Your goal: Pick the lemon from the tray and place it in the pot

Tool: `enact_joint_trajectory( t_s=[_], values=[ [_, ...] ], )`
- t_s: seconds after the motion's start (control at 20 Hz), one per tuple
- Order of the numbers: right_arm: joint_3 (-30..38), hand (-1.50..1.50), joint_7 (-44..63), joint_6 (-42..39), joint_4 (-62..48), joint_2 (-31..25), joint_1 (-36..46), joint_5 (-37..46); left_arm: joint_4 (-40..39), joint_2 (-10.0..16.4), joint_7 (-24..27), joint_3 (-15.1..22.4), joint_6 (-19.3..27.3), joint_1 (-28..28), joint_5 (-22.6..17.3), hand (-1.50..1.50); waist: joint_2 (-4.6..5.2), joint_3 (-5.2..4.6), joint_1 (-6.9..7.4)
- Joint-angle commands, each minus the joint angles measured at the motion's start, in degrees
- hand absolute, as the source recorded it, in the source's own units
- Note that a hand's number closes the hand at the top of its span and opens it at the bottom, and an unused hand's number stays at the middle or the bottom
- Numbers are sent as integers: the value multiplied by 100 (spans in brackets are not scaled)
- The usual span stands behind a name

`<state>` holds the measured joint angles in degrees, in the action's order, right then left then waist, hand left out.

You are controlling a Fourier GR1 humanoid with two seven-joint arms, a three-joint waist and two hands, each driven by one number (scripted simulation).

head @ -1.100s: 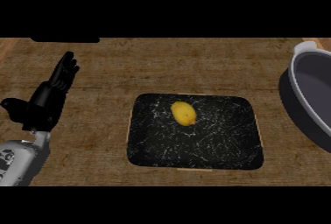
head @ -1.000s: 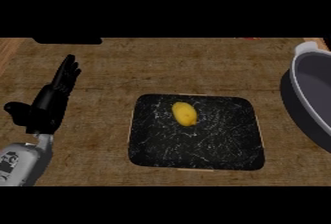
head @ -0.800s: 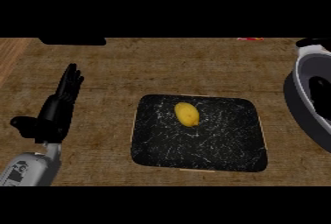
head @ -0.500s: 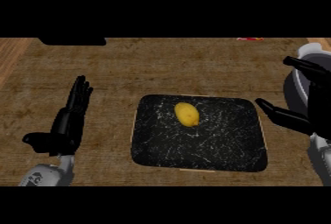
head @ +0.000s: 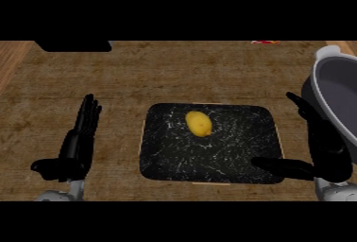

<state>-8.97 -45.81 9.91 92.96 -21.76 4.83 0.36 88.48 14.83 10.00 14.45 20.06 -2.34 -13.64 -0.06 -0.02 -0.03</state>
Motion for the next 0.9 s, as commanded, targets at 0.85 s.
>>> enact_joint_trajectory(
  t_s=[0.85],
  values=[
    [-1948,-150,5021,-1130,598,156,841,3553,631,26,-216,-261,-201,450,142,0,-1,2,49]
  ],
)
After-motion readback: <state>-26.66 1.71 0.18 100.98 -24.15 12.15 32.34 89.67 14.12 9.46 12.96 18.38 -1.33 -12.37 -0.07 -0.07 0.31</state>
